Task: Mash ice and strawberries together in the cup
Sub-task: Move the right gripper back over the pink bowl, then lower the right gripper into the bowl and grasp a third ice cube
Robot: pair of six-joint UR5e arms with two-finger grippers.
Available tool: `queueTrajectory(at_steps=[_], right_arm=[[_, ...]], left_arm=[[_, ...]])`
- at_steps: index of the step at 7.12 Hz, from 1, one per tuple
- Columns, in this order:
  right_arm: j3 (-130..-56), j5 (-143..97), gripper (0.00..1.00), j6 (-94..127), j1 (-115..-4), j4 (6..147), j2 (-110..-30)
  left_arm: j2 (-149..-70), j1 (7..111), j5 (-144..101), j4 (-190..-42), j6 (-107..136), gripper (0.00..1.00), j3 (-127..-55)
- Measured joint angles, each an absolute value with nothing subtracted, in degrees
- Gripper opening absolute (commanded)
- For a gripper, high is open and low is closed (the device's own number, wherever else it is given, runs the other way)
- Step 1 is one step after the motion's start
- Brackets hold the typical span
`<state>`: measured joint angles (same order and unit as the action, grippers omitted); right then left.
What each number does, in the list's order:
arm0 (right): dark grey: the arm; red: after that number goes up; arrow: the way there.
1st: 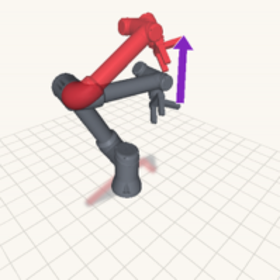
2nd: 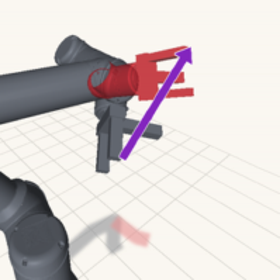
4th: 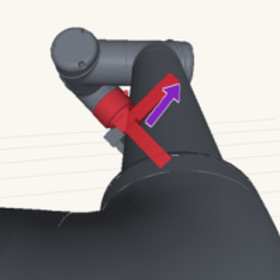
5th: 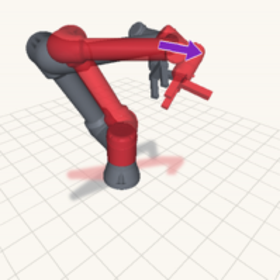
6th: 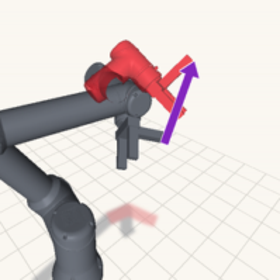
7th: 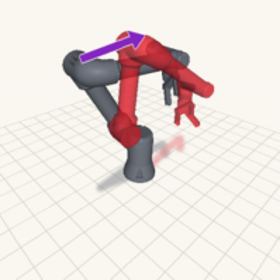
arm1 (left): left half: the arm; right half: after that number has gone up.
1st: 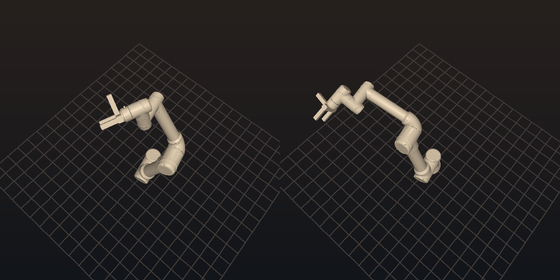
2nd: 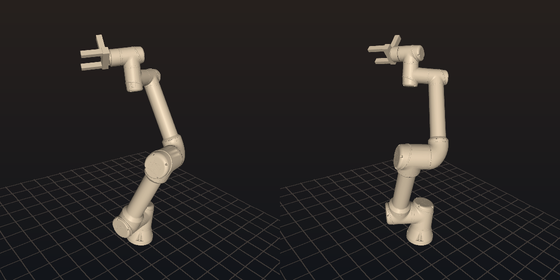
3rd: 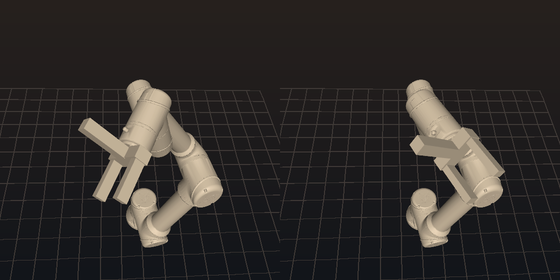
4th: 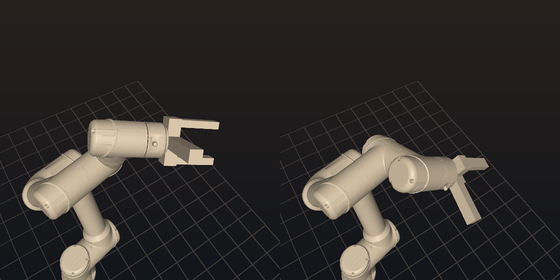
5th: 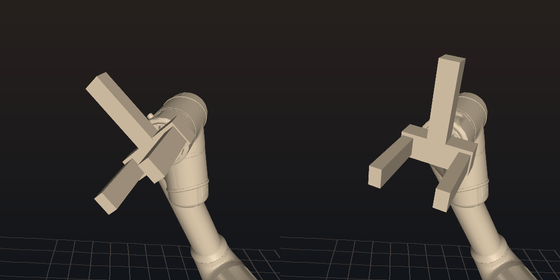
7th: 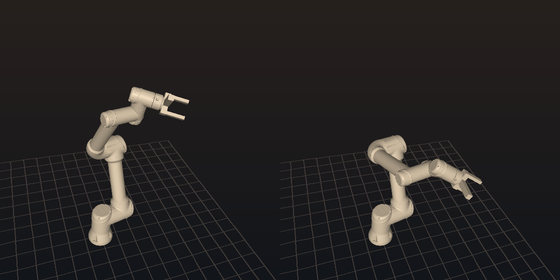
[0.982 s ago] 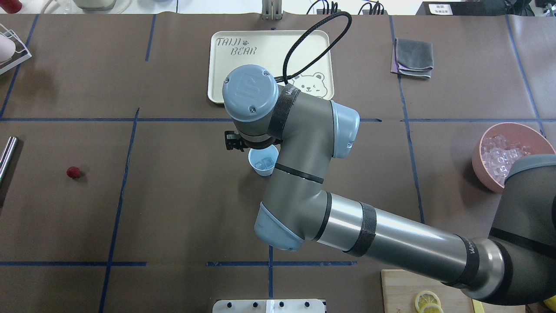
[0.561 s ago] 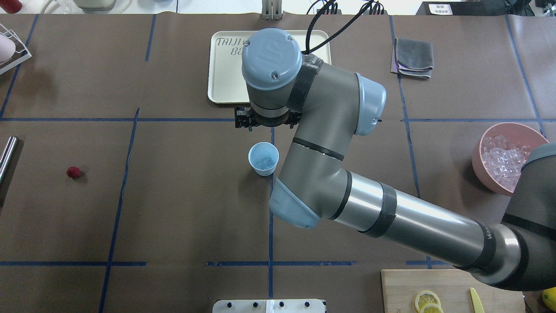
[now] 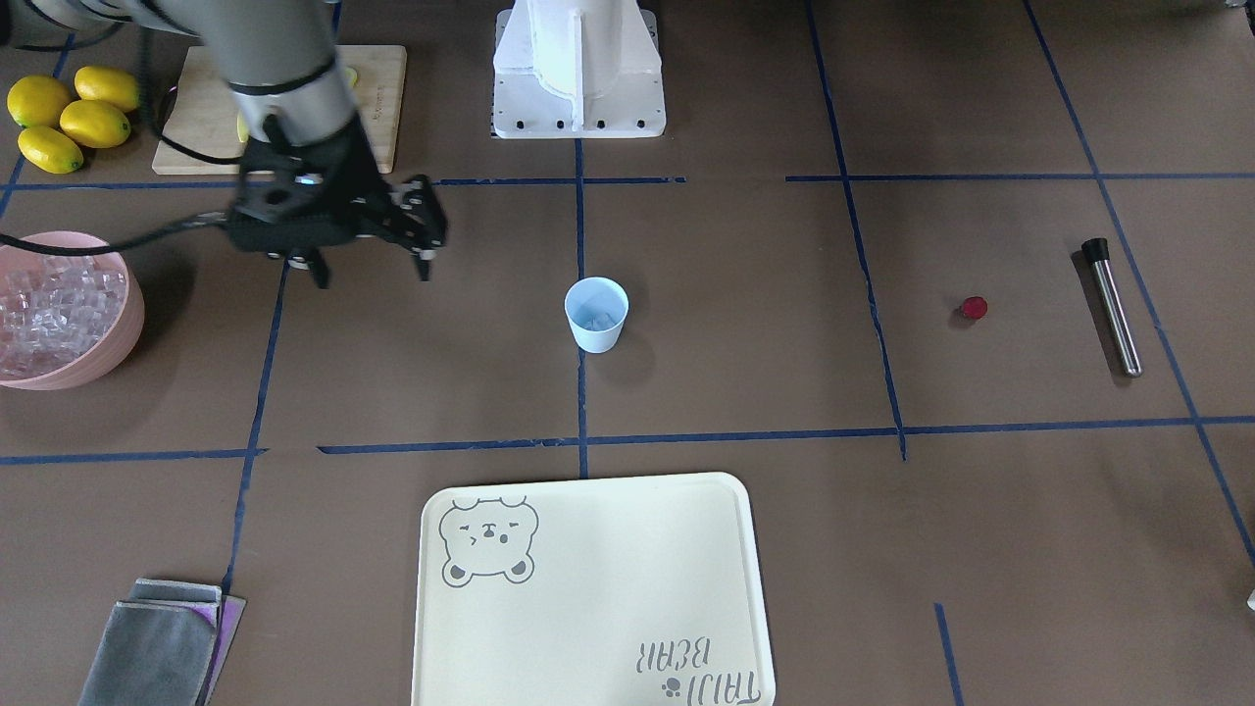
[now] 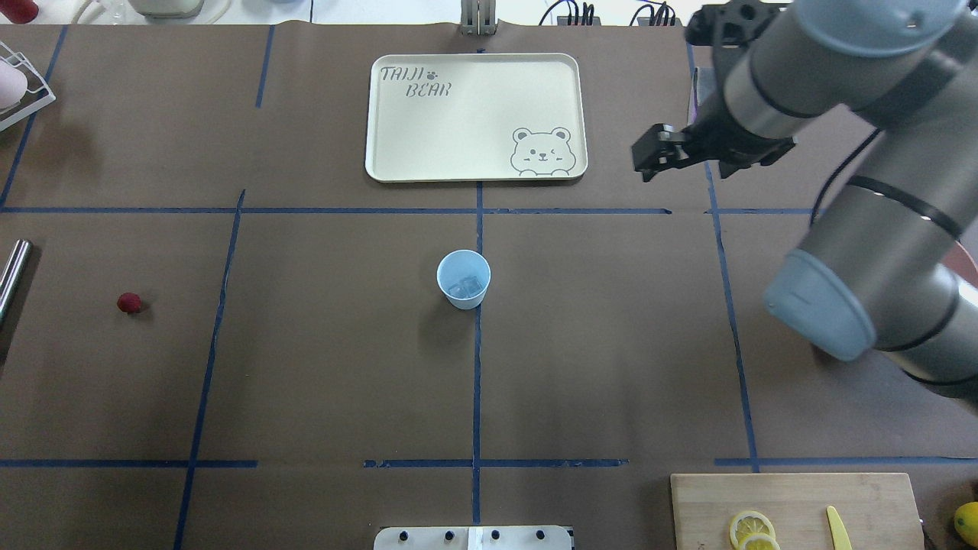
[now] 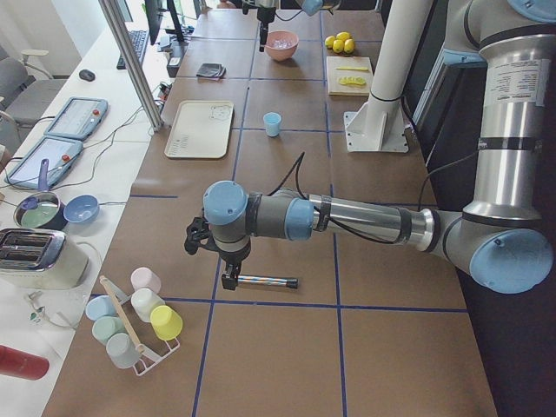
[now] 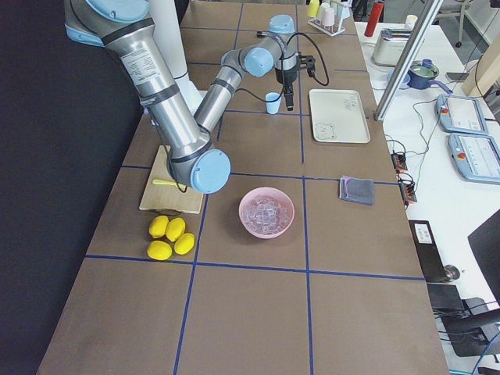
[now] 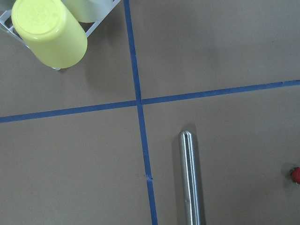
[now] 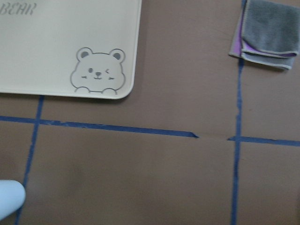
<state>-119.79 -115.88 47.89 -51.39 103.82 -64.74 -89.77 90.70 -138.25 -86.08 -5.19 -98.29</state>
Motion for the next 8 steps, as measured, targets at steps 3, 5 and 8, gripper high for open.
queueTrajectory(at_steps=[3,5,8], right_arm=[[-124.2,-121.4,0.99,26.6,-62.2,100.3,-83.6],[-119.1,-122.5,0.99,23.3,-63.6,84.7,-93.2],[-111.1,-122.5,0.99,21.0,-63.5,76.2,-96.0]], left_arm=[[-88.8,90.7,-138.3,-86.0,-5.2,1.0,-99.5],[-88.2,90.7,-138.3,-86.0,-5.2,1.0,-100.5],[-88.2,90.6,-138.3,-86.0,-5.2,1.0,-100.6]])
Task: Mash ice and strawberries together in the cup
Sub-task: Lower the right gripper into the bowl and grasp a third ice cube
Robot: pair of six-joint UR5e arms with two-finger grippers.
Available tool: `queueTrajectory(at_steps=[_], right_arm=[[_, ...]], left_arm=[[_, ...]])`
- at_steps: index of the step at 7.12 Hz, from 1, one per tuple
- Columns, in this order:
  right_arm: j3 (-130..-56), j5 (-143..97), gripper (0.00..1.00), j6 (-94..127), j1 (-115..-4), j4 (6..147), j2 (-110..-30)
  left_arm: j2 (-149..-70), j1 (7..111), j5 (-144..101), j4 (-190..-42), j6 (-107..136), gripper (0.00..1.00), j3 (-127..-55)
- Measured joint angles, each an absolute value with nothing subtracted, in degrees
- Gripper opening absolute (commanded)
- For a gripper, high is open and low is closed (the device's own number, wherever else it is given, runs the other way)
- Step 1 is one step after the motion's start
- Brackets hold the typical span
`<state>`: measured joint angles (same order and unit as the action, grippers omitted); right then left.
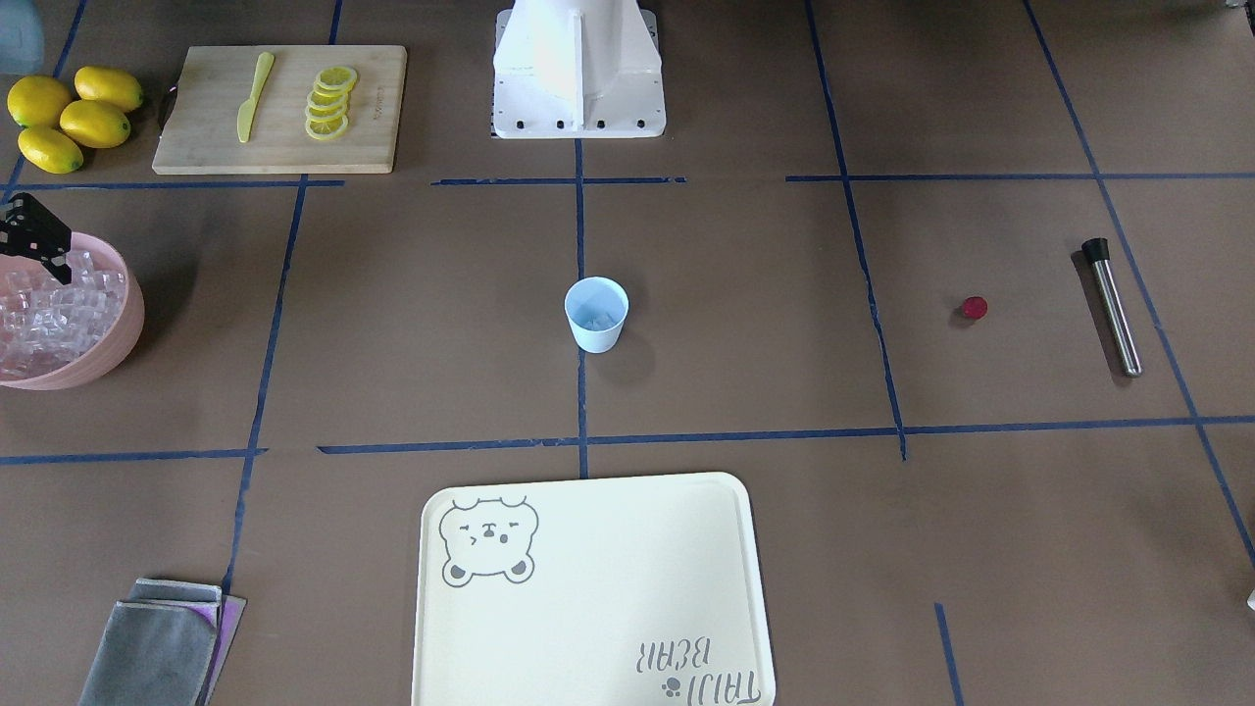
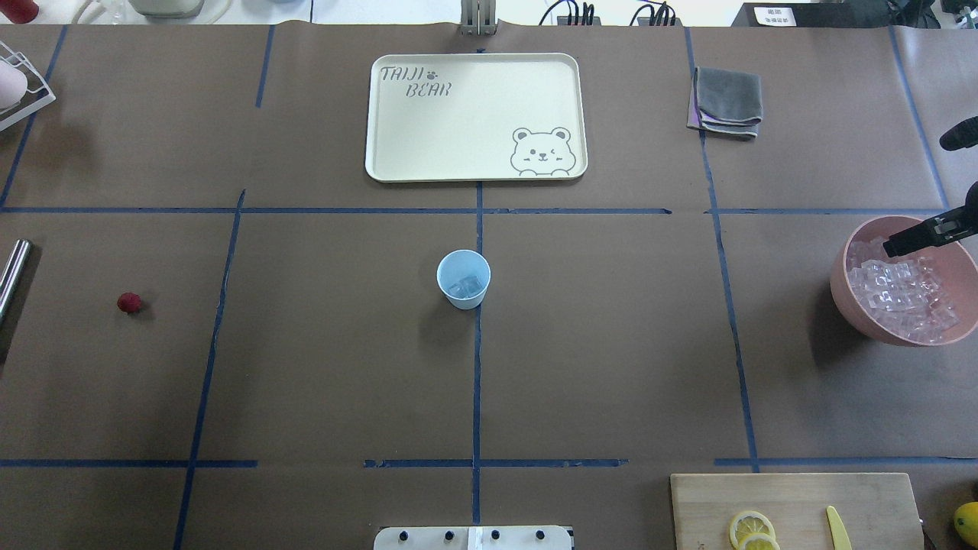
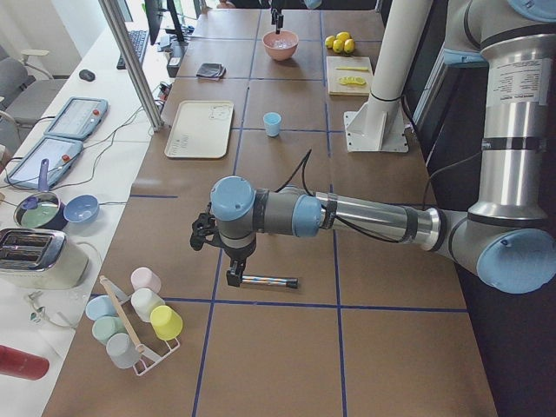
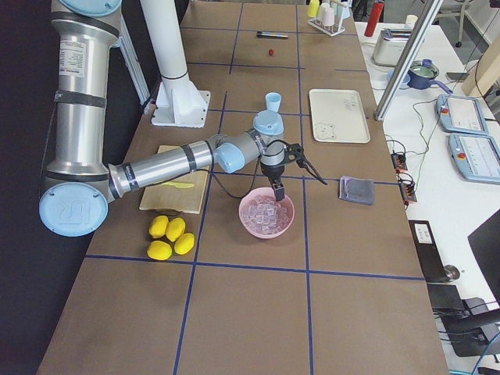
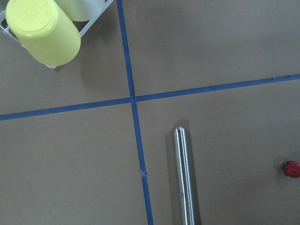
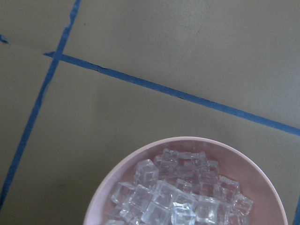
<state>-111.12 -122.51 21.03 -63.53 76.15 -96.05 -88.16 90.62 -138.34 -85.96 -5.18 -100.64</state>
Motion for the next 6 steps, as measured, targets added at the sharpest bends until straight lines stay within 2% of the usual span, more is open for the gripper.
queueTrajectory(at_steps=[1,4,6], right_arm=[[-109.1,-122.4,0.95,19.7,-63.2,75.9,-95.9],[-106.2,-121.9,0.73,18.7,-61.0,75.9,-95.8],[-104.6,-122.2,0.7,18.7,-60.1,75.9,-95.2]], left_arm=[[-88.1,90.6,-138.3,-86.0,-5.2,1.0,-100.6],[-88.1,90.6,-138.3,-85.9,-5.1,1.0,-100.7],[-88.2,90.6,-138.3,-86.0,-5.1,1.0,-100.7]])
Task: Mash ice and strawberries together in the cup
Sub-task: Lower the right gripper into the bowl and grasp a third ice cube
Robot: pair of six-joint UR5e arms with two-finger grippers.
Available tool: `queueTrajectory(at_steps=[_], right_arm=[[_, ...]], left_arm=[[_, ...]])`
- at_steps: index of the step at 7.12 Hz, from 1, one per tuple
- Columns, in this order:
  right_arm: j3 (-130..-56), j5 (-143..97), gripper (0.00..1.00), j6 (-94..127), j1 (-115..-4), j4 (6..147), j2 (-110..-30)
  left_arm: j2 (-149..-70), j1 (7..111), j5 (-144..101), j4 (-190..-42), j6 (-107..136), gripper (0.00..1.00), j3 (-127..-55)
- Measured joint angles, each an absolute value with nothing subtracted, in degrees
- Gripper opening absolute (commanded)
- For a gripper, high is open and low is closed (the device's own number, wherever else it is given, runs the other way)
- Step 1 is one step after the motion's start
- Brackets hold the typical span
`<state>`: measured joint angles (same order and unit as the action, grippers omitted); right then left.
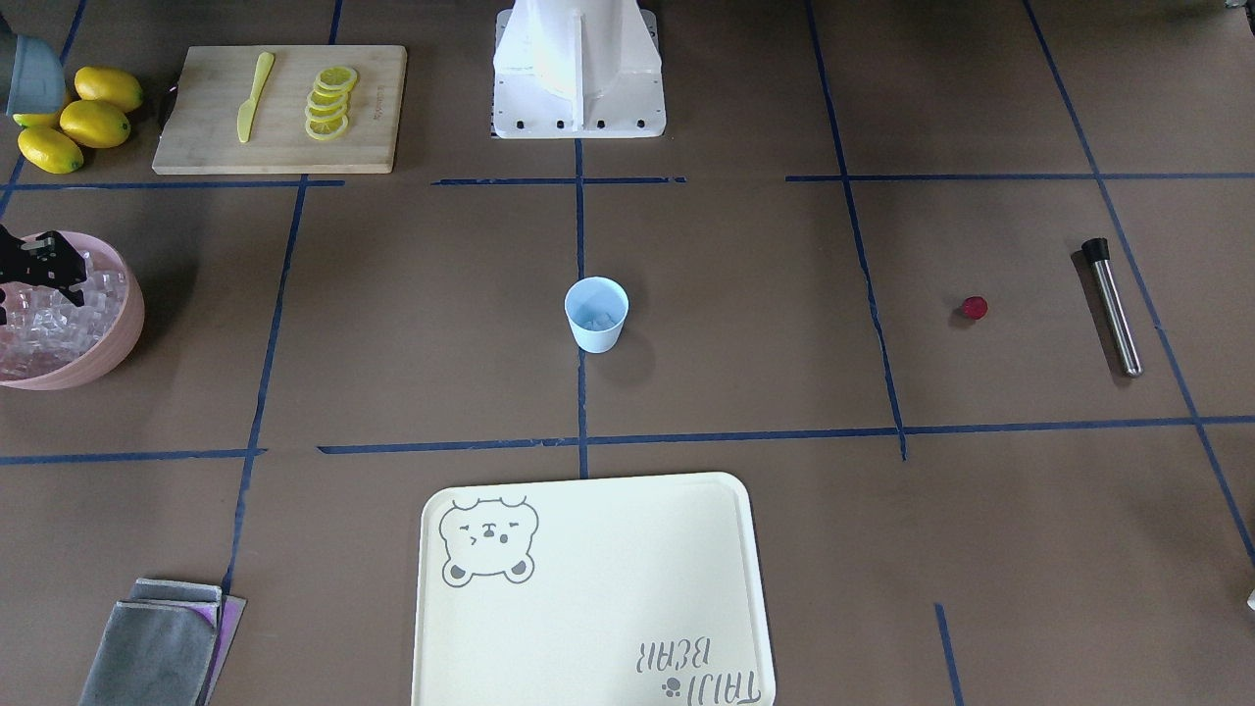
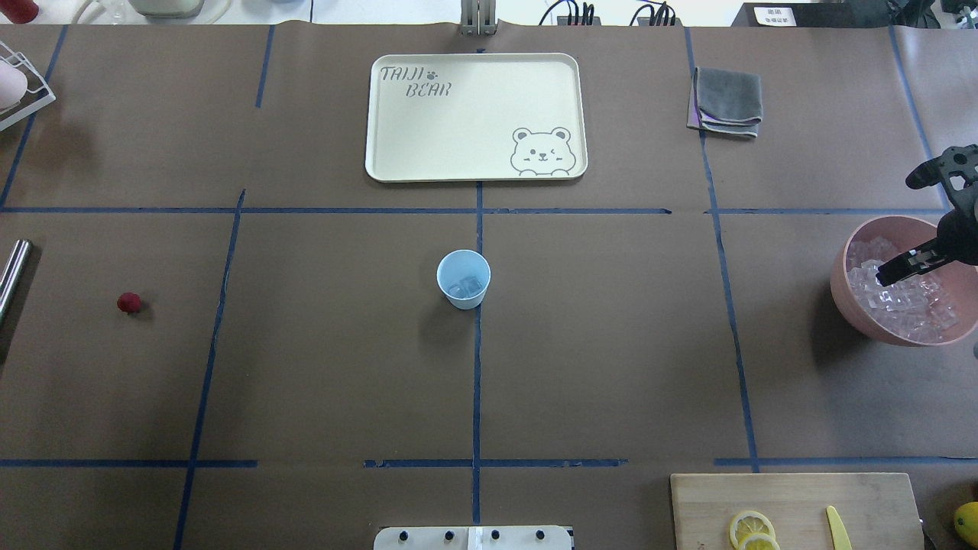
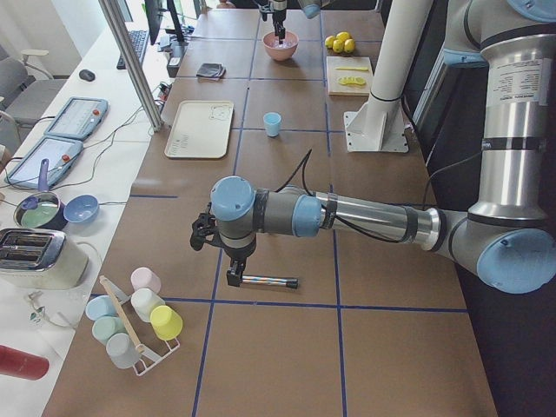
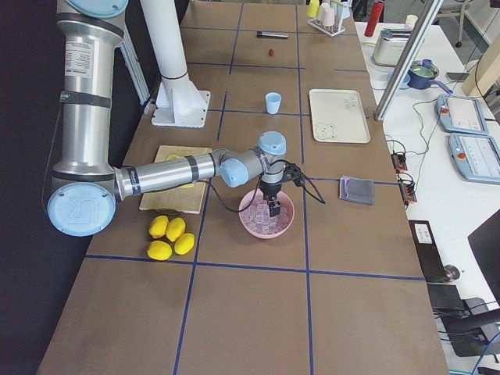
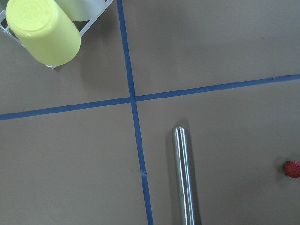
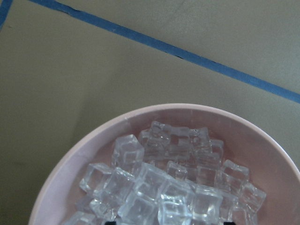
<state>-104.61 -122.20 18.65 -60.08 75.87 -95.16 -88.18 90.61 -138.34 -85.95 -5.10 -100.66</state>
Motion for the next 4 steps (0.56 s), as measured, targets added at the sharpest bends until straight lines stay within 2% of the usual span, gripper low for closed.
queueTrajectory(at_steps=[4], right_arm=[[-101.7,-123.5,0.65,18.8,-60.1,76.0,-93.6]], left_arm=[[-88.2,90.6,-138.3,-86.0,-5.1,1.0,-100.6]])
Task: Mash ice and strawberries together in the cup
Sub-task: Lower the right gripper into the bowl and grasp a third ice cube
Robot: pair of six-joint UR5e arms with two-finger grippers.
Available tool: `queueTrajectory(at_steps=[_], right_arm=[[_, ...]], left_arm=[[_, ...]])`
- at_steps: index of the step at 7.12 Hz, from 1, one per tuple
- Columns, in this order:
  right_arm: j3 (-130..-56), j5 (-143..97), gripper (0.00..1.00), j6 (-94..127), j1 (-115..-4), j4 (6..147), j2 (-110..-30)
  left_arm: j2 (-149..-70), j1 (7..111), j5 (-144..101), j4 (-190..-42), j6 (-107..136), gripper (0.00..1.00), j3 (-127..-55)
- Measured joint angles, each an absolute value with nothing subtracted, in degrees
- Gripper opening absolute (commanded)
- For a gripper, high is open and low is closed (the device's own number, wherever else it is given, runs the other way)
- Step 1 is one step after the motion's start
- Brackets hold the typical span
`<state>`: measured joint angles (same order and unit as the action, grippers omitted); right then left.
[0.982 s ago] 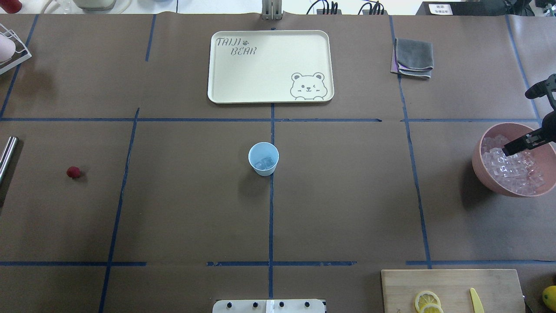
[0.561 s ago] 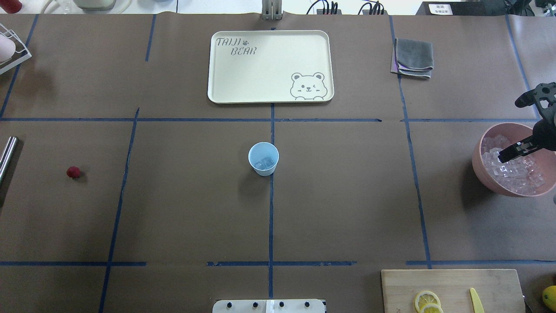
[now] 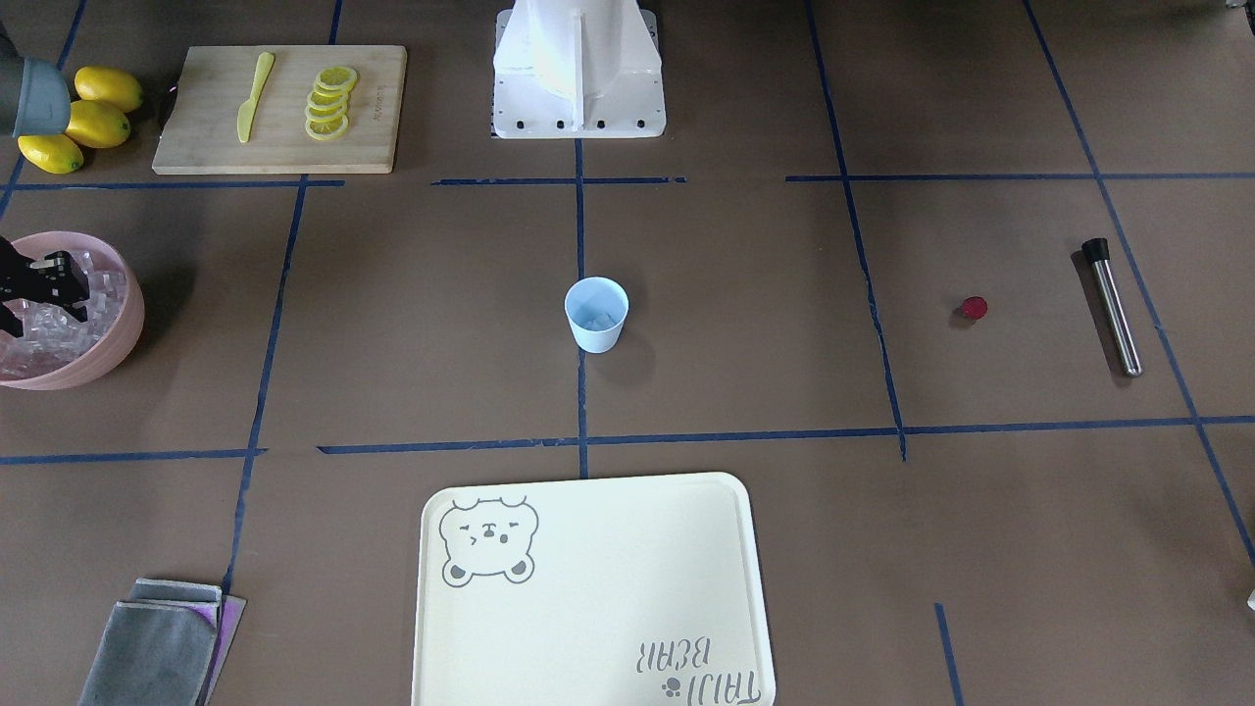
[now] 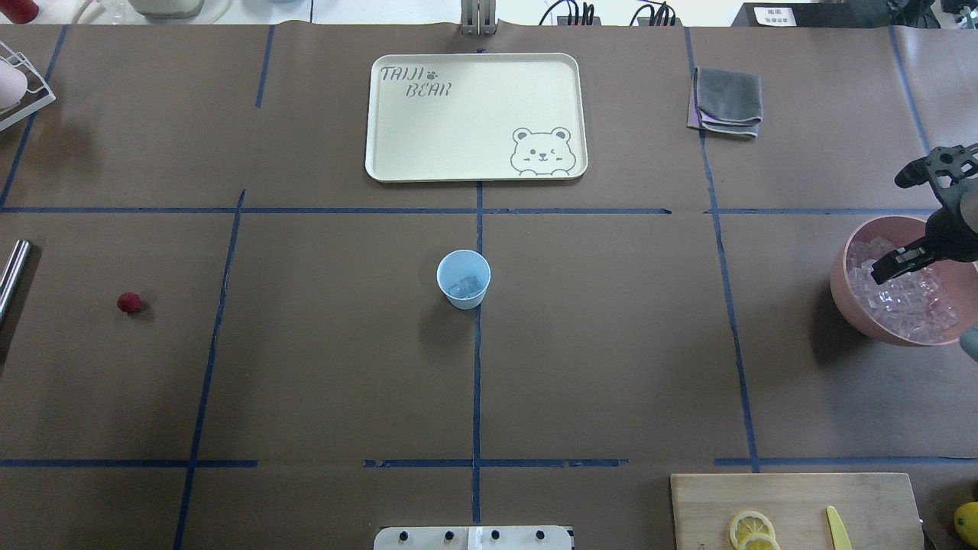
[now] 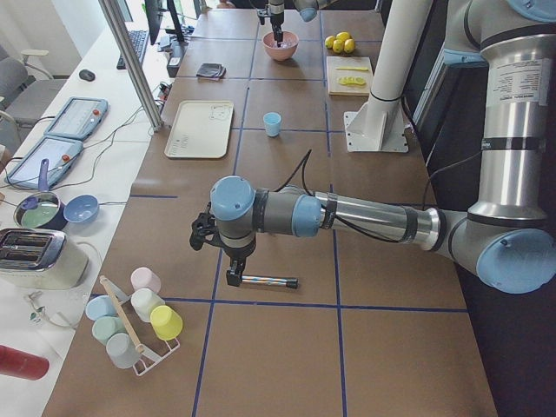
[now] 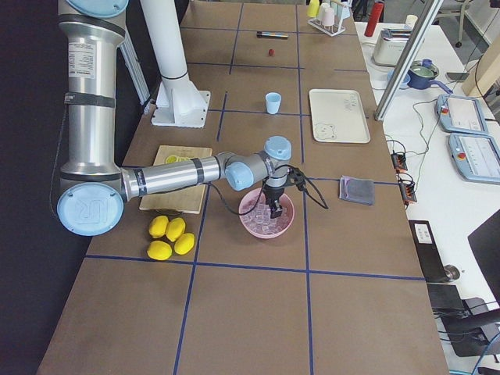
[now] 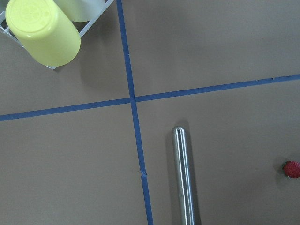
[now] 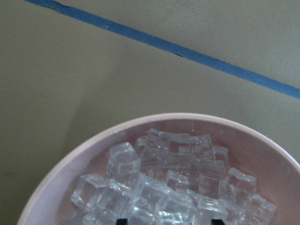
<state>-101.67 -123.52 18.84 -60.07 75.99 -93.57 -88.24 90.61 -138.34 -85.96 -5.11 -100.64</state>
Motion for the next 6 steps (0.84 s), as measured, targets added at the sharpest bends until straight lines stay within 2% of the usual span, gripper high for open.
queueTrajectory(at_steps=[6], right_arm=[[-102.2,-125.5,0.66,19.2,-60.3,75.9,-94.7]], left_arm=[[-88.2,90.6,-138.3,-85.9,-5.1,1.0,-100.6]])
